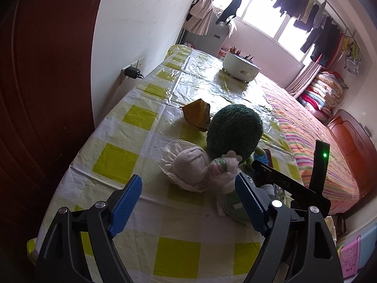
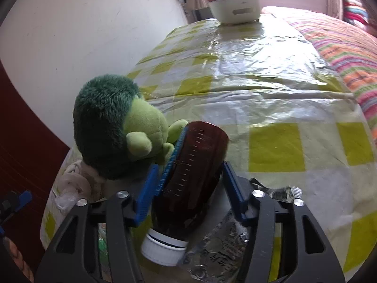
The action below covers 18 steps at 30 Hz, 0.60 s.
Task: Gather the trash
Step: 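Move both tools to the table and grasp the brown bottle with the right tool, then grasp the white crocheted hat with the left tool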
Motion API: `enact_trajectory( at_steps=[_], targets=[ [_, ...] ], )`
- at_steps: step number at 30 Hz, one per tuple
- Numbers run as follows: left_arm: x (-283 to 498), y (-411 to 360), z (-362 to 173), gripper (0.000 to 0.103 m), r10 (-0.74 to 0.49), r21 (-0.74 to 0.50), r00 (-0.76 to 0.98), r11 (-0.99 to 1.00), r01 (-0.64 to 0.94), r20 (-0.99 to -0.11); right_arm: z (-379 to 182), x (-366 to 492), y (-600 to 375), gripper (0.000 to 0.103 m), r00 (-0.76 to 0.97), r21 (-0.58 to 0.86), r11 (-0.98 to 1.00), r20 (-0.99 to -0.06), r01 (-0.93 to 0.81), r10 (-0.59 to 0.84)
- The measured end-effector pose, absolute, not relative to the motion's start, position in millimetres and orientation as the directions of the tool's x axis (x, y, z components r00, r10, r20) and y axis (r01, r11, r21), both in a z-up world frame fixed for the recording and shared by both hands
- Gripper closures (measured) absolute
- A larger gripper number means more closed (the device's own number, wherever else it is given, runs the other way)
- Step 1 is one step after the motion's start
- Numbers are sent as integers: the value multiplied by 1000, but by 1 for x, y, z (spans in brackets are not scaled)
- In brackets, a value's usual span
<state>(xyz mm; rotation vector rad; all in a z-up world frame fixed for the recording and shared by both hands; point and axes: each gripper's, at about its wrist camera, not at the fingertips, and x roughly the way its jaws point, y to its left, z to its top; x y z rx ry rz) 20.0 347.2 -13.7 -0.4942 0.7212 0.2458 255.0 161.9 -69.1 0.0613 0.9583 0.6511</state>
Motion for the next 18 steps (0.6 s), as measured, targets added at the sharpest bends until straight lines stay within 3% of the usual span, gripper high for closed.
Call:
enact_trajectory(
  at_steps=[5,12,18],
  targets=[
    [22,350,-19,24,55,-333,708,855,-397,-704,-67,254,154,54,385,377,782,-711,-497,588],
    [26,347,-24,24,25,-345,695,854,-388,-719,-62,244,117,57,332,586,677,-595,-445,732],
    [41,356,-39,24,-119,-491,682,783,-382,-721,-48,232,94,58,319,681,594,-501,-427,804]
  ],
)
